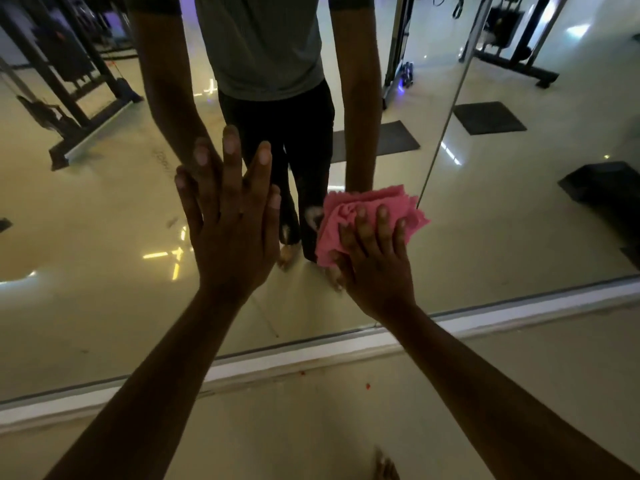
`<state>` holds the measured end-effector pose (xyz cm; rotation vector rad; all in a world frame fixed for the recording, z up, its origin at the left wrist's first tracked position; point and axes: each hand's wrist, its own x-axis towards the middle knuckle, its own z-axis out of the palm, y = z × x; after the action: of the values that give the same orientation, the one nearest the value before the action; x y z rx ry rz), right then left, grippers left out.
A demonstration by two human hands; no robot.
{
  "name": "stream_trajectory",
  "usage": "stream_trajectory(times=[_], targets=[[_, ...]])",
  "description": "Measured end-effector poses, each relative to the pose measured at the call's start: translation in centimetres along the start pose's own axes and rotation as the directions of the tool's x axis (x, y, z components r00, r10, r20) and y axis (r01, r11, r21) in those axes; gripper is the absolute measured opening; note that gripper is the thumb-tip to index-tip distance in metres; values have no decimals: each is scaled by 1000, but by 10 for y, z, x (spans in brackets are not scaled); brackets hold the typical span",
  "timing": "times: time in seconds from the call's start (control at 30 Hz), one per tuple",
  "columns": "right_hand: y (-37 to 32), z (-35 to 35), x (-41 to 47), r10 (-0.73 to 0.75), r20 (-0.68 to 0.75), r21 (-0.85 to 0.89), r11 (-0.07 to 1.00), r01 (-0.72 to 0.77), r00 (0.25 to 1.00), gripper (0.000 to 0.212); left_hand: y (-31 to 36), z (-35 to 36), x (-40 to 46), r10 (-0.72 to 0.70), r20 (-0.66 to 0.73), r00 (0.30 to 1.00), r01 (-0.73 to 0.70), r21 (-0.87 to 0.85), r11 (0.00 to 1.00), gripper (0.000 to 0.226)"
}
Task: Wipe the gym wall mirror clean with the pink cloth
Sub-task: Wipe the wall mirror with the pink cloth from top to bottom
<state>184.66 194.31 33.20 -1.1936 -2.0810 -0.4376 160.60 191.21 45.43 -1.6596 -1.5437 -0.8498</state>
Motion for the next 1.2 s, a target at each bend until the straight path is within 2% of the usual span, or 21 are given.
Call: stream_trajectory(times=[0.07,0.13,0.17,0.2,0.23,0.3,0.37,0.4,0.47,0.6,0.67,0.73,0.8,0.87,0.97,1.0,1.03,1.13,1.17,1.2], targets=[[10,-7,0,127,-36,-7,992,-127,991,77,-1,0,-7,16,15,1000,-16,12,1000,63],[3,-15,27,283,-94,61,959,-278,955,75,-2,2,-18,42,26,999,-43,8,999,62],[-5,-17,41,314,-125,101,948,-302,941,76,-2,4,-24,58,33,998,-58,1,998,63],[-15,-17,51,300,-152,117,952,-284,942,77,-3,7,-29,66,36,997,-66,-2,998,63],[-22,-14,54,224,-164,101,973,-210,961,79,-3,10,-31,64,30,997,-64,-5,998,63],[-18,0,36,-34,-116,22,999,37,993,83,-2,13,-34,49,3,999,-49,-13,999,63],[6,13,1,-151,-67,-79,986,145,986,93,1,16,-35,44,-19,999,-45,-19,999,64],[17,14,-14,-147,-51,-99,985,141,988,95,1,17,-35,43,-21,999,-43,-22,999,65],[29,5,-15,-63,-56,-84,995,58,996,83,3,17,-37,28,-23,999,-29,-17,999,65],[-3,-18,57,148,-226,7,989,-150,963,76,4,17,-38,32,-11,999,-33,-7,999,64],[-19,-15,65,49,-243,24,999,-44,969,71,3,15,-38,31,11,999,-30,-16,999,64],[-7,2,36,-150,-168,-30,989,147,974,72,2,11,-39,30,25,999,-29,-25,999,63],[21,8,5,-227,-68,-122,968,217,972,84,1,6,-39,33,42,999,-33,-23,999,63],[33,-2,8,-134,-92,-139,983,121,987,84,0,3,-39,40,65,997,-38,-23,999,62],[1,-22,65,125,-243,-14,991,-133,962,77,-3,5,-39,49,74,996,-48,-11,999,61],[-12,-25,78,114,-258,-4,993,-119,959,77,-3,5,-39,47,71,996,-46,-11,999,61],[-20,-23,80,31,-252,-9,999,-34,967,76,-3,5,-39,46,67,997,-45,-15,999,62],[2,-7,41,-301,-116,-164,946,280,947,74,-5,0,-39,63,64,996,-61,-39,997,62],[15,-9,31,-326,-72,-193,932,308,943,76,-7,-3,-38,70,68,995,-67,-48,997,62],[22,-14,30,-287,-67,-176,946,272,955,76,-11,-5,-38,83,76,994,-79,-52,996,61]])
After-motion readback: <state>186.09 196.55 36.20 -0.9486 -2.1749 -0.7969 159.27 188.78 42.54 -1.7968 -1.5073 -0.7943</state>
